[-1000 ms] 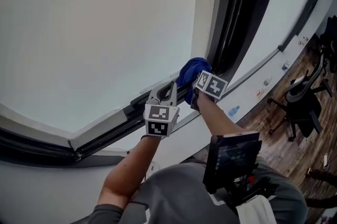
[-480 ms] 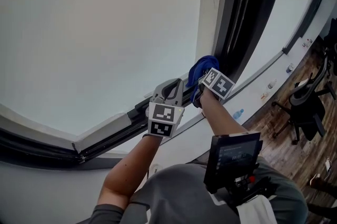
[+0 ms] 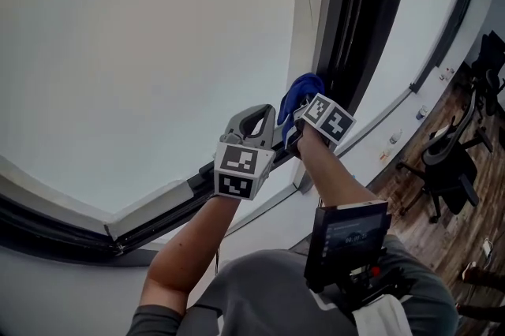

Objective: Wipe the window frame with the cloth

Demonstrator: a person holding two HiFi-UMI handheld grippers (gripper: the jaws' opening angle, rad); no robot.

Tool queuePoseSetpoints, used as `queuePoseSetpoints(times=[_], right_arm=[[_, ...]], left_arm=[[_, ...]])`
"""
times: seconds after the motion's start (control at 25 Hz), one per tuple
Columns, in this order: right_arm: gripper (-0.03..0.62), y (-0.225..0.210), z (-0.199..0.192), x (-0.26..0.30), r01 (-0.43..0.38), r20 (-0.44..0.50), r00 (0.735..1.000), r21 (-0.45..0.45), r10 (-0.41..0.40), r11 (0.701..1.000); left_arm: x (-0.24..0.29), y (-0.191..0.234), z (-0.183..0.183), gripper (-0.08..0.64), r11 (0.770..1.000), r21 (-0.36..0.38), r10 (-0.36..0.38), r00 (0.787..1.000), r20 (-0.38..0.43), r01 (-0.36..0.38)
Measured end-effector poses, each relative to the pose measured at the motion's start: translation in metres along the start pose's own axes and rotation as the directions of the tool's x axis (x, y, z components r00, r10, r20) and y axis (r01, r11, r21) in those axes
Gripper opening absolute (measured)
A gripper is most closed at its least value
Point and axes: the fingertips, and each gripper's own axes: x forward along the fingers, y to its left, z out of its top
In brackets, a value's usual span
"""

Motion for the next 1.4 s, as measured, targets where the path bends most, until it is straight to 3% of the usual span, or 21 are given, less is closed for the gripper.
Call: queuePoseSetpoints(times=[0.44,0.84,1.04,1.4], right_arm=[[0.098,0.065,0.077,-0.024,-0.126,0.115,0.985,-0.012,0.126,0.992],[0.098,0.117,0.141,-0.047,-0.226,0.185,0.956,-0.03,0.228,0.974],[0.098,0.14,0.174,-0.055,-0.254,0.22,0.939,-0.068,0.263,0.965],[0.098,0.178,0.224,-0.068,-0.295,0.276,0.911,-0.089,0.308,0.952]], left_arm=[[-0.01,0.018,0.089,0.009,1.0,0.003,0.007,0.993,0.117,-0.008],[-0.01,0.025,0.146,0.009,1.0,0.018,0.016,0.983,0.185,-0.02],[-0.015,0.028,0.168,0.009,1.0,0.005,0.018,0.975,0.221,-0.02],[-0.02,0.026,0.212,0.009,0.999,0.046,-0.015,0.967,0.255,0.003]])
